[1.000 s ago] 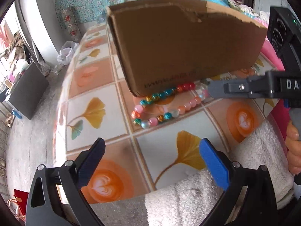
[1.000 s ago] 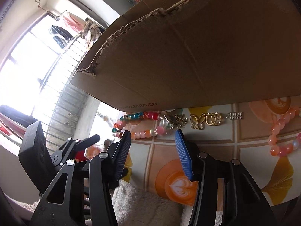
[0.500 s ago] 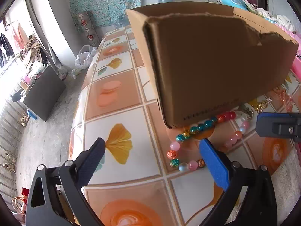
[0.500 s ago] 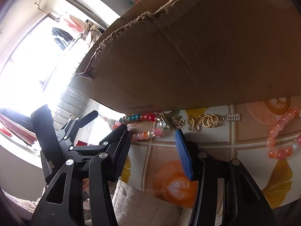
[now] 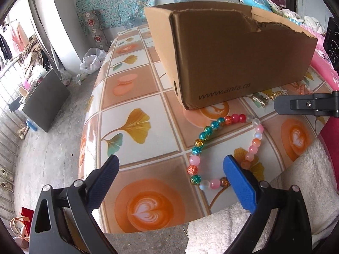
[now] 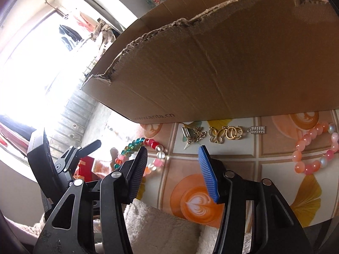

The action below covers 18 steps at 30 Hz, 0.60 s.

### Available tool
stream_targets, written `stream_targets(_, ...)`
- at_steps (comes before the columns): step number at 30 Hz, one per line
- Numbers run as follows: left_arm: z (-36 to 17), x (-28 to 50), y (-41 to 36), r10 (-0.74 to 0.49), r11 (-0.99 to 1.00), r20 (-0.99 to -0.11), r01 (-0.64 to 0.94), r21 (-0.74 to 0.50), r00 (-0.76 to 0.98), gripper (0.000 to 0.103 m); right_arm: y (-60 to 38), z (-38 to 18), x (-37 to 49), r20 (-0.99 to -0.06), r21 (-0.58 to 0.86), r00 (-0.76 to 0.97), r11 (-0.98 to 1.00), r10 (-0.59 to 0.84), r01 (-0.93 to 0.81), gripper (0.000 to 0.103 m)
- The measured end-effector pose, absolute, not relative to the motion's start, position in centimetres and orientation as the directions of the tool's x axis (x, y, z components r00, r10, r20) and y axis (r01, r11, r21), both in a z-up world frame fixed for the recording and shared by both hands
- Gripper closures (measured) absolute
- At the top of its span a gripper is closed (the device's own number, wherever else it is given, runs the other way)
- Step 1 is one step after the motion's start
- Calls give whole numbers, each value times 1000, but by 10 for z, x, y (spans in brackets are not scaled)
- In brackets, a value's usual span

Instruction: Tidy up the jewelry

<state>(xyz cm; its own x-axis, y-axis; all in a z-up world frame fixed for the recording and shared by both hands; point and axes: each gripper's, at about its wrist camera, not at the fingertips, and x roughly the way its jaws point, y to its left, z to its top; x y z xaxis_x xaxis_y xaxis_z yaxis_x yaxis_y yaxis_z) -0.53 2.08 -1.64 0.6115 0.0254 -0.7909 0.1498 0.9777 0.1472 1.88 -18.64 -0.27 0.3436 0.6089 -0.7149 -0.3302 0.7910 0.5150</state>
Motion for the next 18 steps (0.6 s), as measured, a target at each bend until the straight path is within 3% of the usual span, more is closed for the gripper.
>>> stream_targets(3,-9,-7,21,-15,981,-774,159,111,633,15,-177,2,14,-712,491,351,788,609,-372,57)
stream_targets(8,-8,-5,19,-72,981,-782,184,55,619,41,-155,2,12,-734,428,352,798,581,-424,66)
stream_targets(15,-15,2,19,-118,984,-808,178,-17,577,53,-125,-5,15,-765,356,356,813,537,-461,74)
stream_targets(18,-16,3,17,-113,986,-806,165,-19,581,59,-121,-9,21,-774,357,347,817,530,-452,83)
